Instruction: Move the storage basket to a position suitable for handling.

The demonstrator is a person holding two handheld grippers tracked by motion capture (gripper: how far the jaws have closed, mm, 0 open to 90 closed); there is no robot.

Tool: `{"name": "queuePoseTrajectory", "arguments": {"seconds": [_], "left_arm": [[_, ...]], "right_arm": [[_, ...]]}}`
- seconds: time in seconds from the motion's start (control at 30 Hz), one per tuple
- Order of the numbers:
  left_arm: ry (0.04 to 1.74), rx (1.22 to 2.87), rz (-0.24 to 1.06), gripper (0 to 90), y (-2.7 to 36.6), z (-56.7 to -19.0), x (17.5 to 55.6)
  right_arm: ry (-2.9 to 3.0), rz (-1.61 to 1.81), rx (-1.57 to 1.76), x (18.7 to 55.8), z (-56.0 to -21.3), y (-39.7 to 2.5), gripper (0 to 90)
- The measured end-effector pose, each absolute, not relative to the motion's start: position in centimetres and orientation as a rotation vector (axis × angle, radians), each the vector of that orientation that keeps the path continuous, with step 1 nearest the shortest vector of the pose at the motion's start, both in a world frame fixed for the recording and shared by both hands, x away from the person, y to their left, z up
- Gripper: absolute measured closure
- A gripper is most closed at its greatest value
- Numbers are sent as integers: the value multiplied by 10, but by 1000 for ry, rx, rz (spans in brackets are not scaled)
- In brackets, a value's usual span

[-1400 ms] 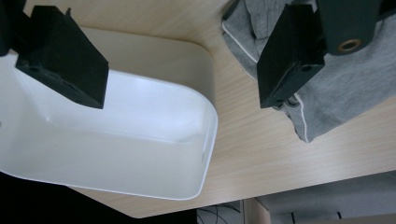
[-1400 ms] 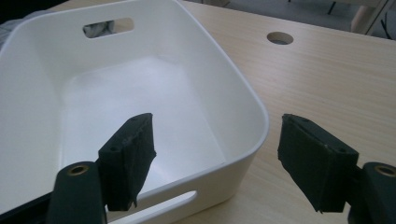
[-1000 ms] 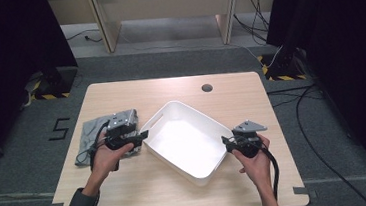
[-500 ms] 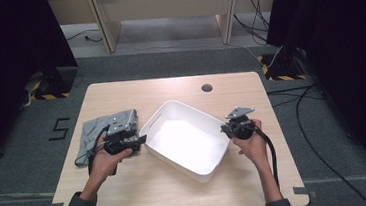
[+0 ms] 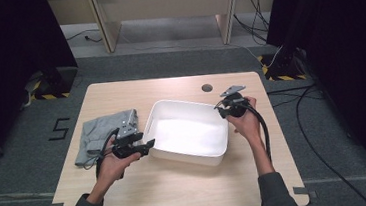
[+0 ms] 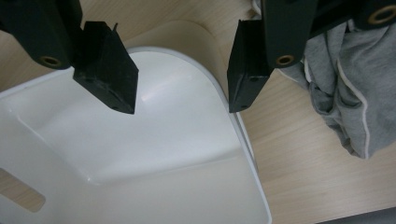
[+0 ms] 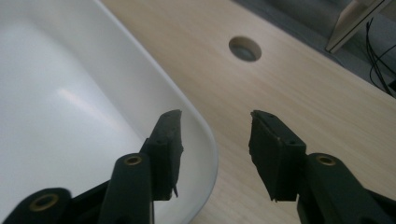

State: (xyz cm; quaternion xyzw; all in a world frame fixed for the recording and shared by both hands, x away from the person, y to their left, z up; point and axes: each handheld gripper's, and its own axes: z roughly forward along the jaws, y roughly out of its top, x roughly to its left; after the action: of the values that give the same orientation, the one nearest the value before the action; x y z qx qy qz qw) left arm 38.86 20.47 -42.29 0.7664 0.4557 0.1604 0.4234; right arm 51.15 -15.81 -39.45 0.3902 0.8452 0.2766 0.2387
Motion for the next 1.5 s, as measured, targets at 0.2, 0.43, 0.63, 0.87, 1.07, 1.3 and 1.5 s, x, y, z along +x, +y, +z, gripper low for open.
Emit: {"name": "queuePoseTrajectory", "arguments": {"seconds": [0.2, 0.43, 0.63, 0.87, 1.07, 1.3, 1.5], "left_arm": [[1132, 1927, 370, 365, 196, -419, 374], [1079, 1958, 350, 350, 185, -414, 361], [1065, 1945, 313, 357, 185, -411, 352], [1056, 1958, 347, 335, 182, -413, 352], [1032, 1926, 370, 420, 178, -416, 353], [1039, 1910, 448, 499, 174, -419, 360], [1075, 1885, 455, 547, 181, -425, 377]], "right_arm": [[2206, 1150, 1157, 436, -380, -174, 372], [2213, 1213, 1194, 368, -392, -197, 293], [2238, 1170, 1175, 344, -395, -208, 280], [2361, 1008, 1158, 339, -417, -197, 271], [2306, 1039, 1166, 355, -431, -192, 322], [2281, 1027, 1142, 366, -435, -192, 312], [2269, 1025, 1142, 370, -437, -189, 310]]}}
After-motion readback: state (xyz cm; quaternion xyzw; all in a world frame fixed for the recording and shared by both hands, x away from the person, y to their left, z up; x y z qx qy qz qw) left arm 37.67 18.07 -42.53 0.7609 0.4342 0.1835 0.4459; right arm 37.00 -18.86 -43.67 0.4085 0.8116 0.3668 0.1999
